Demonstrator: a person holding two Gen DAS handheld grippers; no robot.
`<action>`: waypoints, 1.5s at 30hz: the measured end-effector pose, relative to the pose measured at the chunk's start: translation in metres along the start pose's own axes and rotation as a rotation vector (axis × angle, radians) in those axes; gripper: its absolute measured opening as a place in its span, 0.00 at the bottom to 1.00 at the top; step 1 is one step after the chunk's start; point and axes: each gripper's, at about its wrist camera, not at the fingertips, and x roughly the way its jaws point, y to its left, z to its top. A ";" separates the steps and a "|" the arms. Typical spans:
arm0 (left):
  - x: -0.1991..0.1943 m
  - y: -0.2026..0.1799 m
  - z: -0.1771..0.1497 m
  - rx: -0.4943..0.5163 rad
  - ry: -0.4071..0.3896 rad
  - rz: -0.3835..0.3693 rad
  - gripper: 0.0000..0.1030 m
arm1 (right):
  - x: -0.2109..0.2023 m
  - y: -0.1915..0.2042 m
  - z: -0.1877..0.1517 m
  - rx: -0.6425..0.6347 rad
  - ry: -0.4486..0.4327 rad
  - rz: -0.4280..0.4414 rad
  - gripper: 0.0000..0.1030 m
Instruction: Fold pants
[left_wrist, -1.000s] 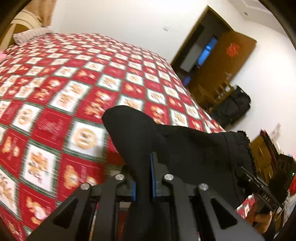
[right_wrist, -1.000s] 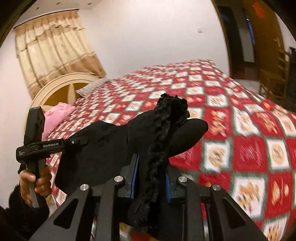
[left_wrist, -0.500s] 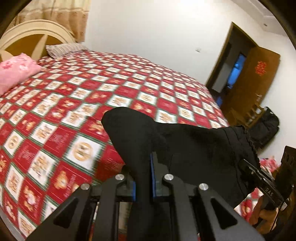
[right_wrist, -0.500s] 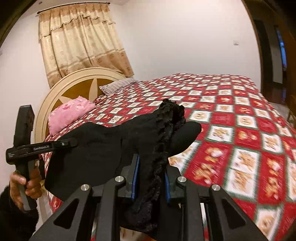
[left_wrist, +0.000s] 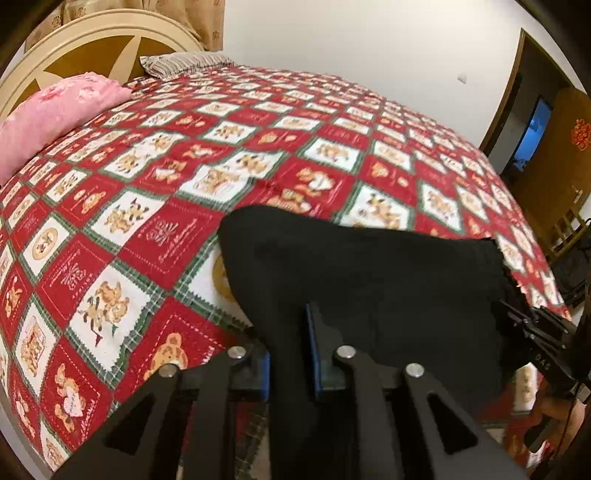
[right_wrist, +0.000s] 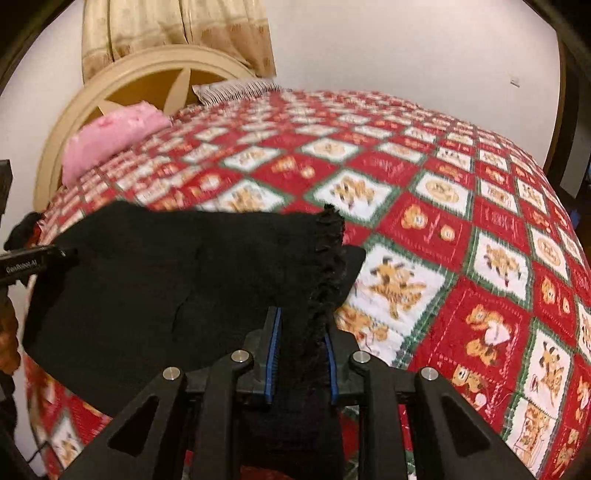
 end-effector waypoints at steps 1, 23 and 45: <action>0.001 0.001 -0.001 -0.002 0.004 0.008 0.25 | 0.002 -0.003 -0.004 0.006 -0.010 -0.002 0.26; -0.041 -0.024 -0.056 0.066 -0.048 0.282 0.75 | -0.075 0.023 -0.035 0.085 -0.096 -0.070 0.16; -0.047 -0.035 -0.095 0.080 -0.004 0.258 0.76 | -0.058 0.036 -0.075 0.115 0.061 -0.124 0.18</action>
